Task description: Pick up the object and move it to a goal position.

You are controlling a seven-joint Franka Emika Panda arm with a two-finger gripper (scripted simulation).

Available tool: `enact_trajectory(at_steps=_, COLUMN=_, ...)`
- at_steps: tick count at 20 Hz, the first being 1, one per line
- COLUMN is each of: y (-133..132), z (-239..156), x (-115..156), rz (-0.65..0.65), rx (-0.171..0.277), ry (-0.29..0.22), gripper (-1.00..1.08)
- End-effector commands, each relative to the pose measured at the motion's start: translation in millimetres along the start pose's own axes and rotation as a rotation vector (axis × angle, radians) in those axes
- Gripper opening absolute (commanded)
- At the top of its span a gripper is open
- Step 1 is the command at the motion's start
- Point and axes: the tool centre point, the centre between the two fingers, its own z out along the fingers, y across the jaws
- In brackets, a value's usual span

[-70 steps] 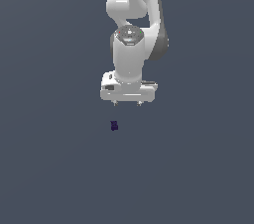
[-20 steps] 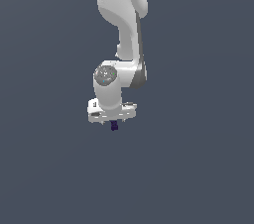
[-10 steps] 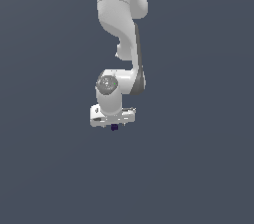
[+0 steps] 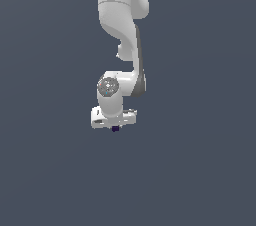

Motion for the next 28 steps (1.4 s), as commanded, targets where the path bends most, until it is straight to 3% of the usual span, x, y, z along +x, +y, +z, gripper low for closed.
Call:
enact_trajectory(at_steps=1, y=-0.1, z=0.1, x=0.2, rz=0.000, rx=0.000, ry=0.000, gripper=-1.00)
enact_trajectory(at_steps=8, y=-0.9, z=-5.4, x=0.8, rz=0.000, rx=0.000, ry=0.000, gripper=-1.00)
enact_trajectory(at_steps=14, y=-5.0, z=-33.8, x=4.5, rz=0.000, rx=0.000, ry=0.000, gripper=-1.00)
enact_trajectory(at_steps=28, y=-25.4, z=-176.2, x=25.0, rz=0.000, rx=0.000, ry=0.000, gripper=-1.00)
